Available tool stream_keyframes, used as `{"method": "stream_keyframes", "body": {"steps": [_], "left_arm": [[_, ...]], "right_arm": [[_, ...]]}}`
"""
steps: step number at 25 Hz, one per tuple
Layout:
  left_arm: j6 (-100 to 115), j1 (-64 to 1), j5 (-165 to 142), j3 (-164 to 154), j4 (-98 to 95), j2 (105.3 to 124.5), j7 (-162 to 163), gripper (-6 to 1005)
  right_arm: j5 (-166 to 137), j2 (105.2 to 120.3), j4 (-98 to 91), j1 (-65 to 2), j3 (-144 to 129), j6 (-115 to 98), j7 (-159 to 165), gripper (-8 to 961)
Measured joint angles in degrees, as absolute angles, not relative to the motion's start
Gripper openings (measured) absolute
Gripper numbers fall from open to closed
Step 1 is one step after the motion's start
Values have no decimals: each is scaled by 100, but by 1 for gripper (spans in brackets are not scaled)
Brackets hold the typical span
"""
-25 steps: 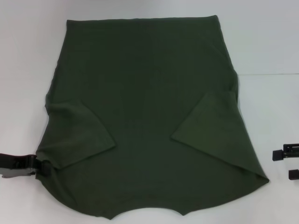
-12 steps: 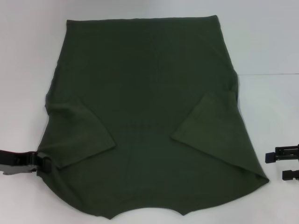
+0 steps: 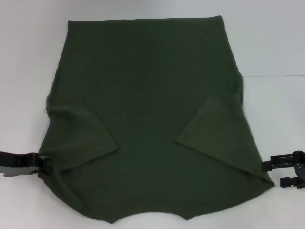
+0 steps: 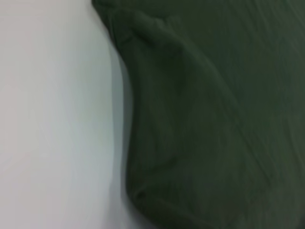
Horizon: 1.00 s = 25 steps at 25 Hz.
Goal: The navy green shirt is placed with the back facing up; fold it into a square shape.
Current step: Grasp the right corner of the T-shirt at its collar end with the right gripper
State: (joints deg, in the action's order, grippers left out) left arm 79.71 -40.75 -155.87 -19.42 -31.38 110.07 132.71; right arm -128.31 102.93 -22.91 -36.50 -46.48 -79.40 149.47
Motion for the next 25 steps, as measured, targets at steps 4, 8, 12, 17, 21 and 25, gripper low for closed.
{"method": "stream_keyframes", "body": {"steps": [4,8,12,17,21,25], "left_arm": [[7971,-4087,-15588,-1942,-3138,11004,13279,30],[7972,-4104,-15591,-1944,-3123,11004,13280,30],[7972,-4111,-15575,-1948,-3115,11003,13280,30],[7975,-4118,-15565,-1953,-3111,11003,13281,30],[7980,-4123,-15560,-1947,-3111,11003,13280,30],[7986,-4123,-15551,-1944,-3117,11003,13276,30]], "right_arm": [[-12921,10358,-2287,-3701,-4649,-7910,14892,882],[-12927,10387,-2285,-3718,-4650,-7869,14860,871],[-12932,10429,-2285,-3725,-4649,-7804,14817,860],[-12947,10472,-2285,-3745,-4649,-7770,14782,847],[-12947,10510,-2285,-3752,-4649,-7760,14757,836],[-12947,10539,-2285,-3777,-4632,-7759,14729,825]]}}
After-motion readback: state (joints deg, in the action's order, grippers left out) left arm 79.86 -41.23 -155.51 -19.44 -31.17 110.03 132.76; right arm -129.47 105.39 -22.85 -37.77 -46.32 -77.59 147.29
